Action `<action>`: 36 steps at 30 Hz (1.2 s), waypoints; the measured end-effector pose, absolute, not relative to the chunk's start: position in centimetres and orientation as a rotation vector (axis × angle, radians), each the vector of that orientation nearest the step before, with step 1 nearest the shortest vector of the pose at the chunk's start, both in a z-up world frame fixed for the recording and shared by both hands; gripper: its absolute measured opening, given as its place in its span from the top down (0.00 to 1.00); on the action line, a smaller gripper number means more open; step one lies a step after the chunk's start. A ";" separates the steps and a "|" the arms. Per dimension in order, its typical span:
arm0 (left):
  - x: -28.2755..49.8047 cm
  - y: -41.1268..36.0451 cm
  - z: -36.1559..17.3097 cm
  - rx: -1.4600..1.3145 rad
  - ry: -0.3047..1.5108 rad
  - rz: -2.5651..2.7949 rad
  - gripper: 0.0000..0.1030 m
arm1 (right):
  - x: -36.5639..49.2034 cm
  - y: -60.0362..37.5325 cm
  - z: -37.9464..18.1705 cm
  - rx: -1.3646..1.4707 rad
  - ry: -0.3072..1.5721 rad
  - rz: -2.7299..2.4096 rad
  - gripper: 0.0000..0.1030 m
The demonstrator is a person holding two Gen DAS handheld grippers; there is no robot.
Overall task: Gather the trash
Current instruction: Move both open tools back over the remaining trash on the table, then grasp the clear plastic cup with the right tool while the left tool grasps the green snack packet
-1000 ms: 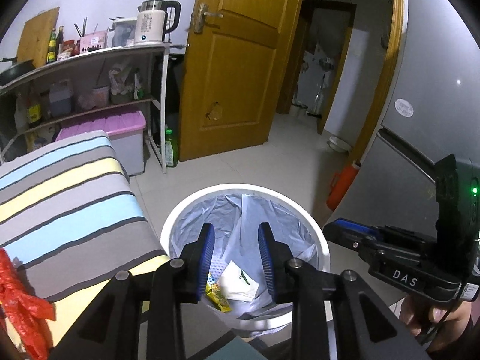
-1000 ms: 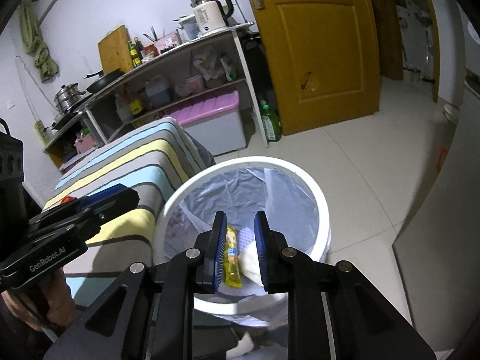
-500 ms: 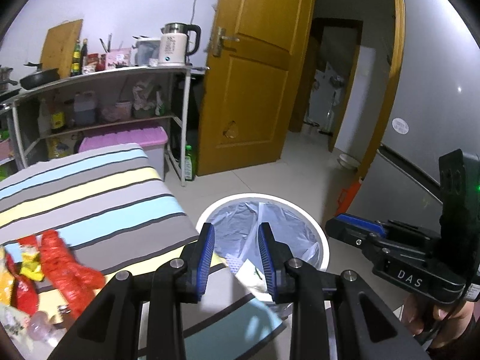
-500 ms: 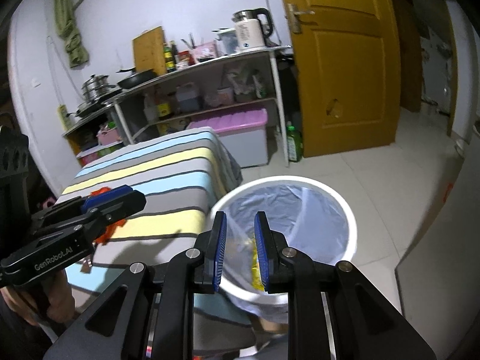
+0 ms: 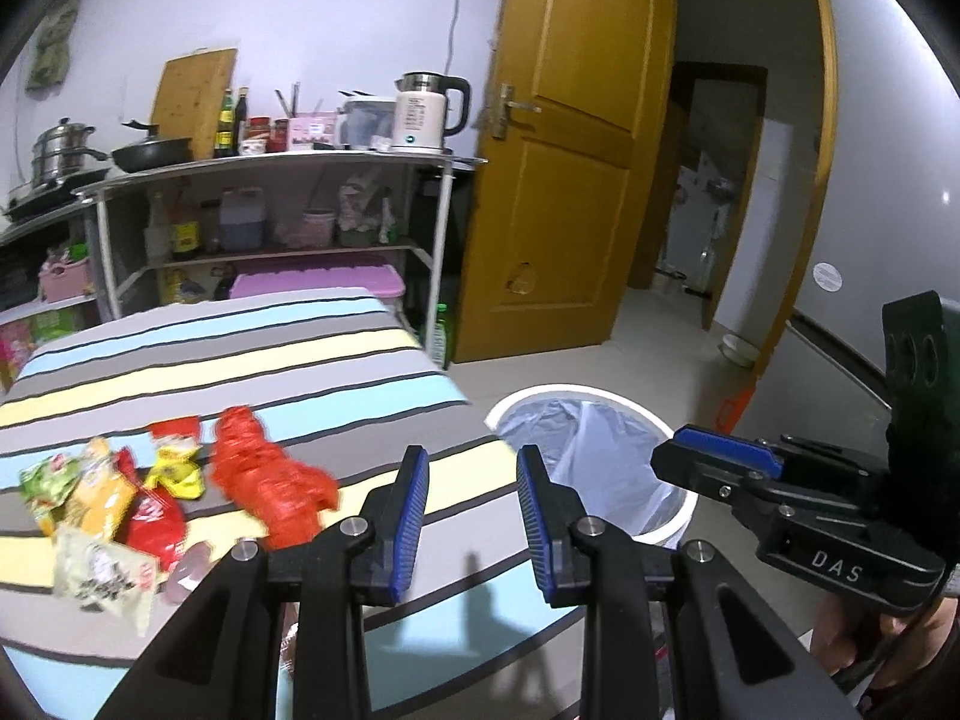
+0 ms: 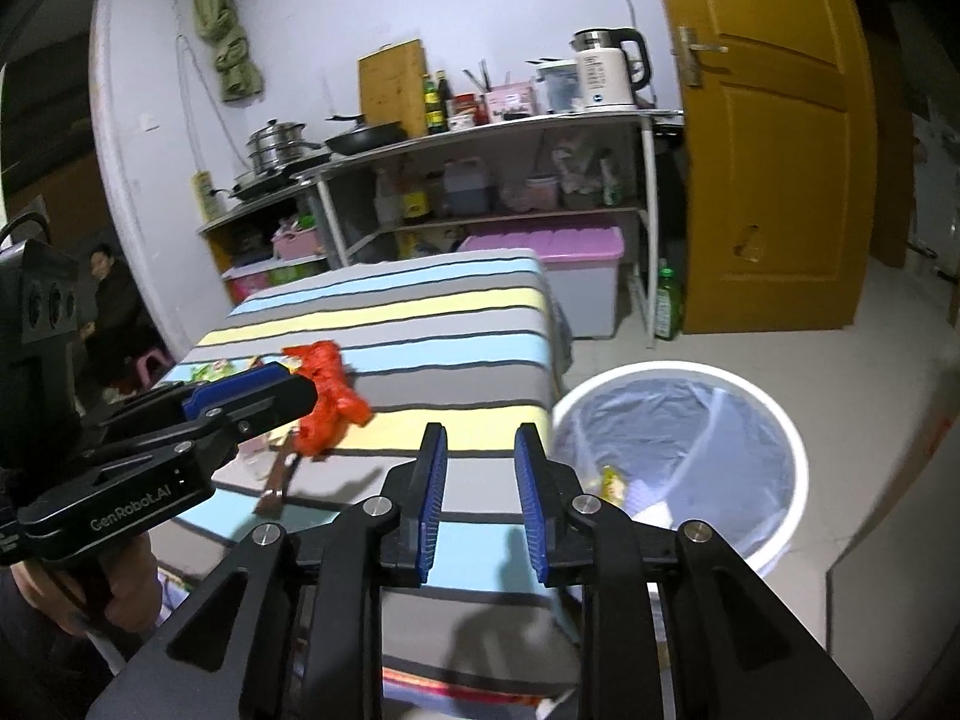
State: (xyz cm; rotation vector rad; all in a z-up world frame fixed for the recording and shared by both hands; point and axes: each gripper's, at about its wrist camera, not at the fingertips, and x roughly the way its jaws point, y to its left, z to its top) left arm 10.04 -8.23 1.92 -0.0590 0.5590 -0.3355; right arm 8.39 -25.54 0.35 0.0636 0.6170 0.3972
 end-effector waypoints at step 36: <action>4.9 9.9 -2.0 -0.198 0.597 0.059 0.62 | 8.9 -10.3 -2.7 -0.138 0.694 0.734 0.62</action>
